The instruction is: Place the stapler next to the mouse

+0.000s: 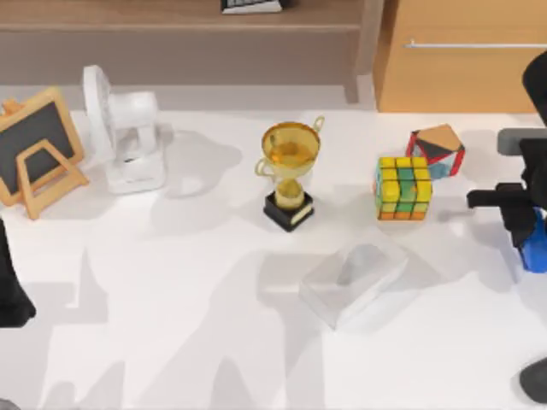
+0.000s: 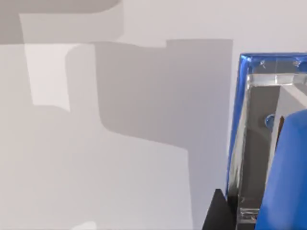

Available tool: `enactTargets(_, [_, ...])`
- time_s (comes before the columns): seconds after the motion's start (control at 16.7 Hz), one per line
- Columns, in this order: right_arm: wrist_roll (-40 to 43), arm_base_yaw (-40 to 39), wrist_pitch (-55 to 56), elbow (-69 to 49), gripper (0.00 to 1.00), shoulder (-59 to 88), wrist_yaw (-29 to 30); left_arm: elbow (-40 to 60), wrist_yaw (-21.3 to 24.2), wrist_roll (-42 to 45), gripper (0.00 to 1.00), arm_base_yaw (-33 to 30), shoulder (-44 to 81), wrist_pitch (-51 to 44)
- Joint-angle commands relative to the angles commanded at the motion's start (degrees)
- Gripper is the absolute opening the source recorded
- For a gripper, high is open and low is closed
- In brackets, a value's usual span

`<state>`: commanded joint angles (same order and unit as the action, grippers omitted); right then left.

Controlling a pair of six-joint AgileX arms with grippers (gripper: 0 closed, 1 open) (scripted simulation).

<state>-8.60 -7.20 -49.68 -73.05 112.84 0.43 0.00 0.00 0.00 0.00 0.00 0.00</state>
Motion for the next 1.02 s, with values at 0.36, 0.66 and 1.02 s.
enactTargets(0.36, [0.0, 0.0, 0.0, 0.0, 0.6, 0.0, 0.0, 0.0, 0.0, 0.0, 1.0, 0.0, 0.0, 0.0])
enactTargets(0.66, [0.0, 0.0, 0.0, 0.0, 0.98, 0.0, 0.0, 0.0, 0.0, 0.0, 1.0, 0.0, 0.0, 0.0])
enactTargets(1.02, [0.0, 0.0, 0.0, 0.0, 1.0, 0.0, 0.0, 0.0, 0.0, 0.0, 1.0, 0.0, 0.0, 0.0])
